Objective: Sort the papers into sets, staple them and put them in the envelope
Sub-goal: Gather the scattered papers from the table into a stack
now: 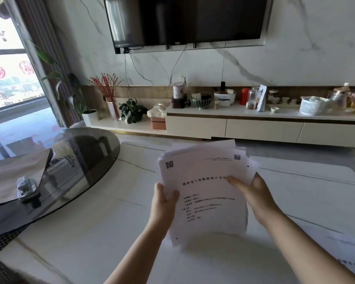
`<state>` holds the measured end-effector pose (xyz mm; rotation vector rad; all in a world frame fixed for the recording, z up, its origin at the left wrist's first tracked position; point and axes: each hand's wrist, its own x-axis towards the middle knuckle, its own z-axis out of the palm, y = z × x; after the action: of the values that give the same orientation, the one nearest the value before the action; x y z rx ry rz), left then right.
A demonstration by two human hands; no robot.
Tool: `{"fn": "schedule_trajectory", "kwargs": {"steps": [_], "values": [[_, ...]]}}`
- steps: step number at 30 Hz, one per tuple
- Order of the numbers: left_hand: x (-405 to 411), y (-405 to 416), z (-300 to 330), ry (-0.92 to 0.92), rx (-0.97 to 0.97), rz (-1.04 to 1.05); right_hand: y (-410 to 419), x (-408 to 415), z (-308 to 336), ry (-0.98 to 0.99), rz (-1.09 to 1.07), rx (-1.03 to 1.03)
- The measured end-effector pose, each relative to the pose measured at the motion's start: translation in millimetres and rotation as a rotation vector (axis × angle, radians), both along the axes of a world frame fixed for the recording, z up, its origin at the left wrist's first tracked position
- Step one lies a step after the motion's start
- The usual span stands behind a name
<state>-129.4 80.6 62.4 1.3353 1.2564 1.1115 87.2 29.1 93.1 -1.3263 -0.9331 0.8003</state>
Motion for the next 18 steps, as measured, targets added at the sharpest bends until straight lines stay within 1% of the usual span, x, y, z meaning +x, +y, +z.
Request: {"fn": "schedule_trajectory", "kwargs": {"steps": [4, 6, 8, 10, 13, 16, 18], "values": [[-8, -2, -16, -0.04, -0.04, -0.08, 1, 12, -8, 0.008, 0.012, -0.021], [-6, 3, -20, -0.06, -0.064, -0.108, 5, 15, -10, 0.047, 0.039, -0.005], [1, 8, -21, -0.063, -0.083, -0.125, 11, 13, -14, 0.047, 0.074, -0.01], [13, 10, -19, -0.02, -0.069, -0.11, 18, 4, -19, -0.021, 0.05, -0.028], [31, 7, -11, 0.061, -0.027, -0.044, 21, -10, -17, -0.062, -0.027, 0.023], [28, 6, -7, 0.009, -0.001, -0.003, 14, -6, -8, -0.058, -0.093, 0.097], [17, 2, -11, -0.02, 0.002, -0.003, 6, 1, -12, -0.076, -0.086, 0.103]]}}
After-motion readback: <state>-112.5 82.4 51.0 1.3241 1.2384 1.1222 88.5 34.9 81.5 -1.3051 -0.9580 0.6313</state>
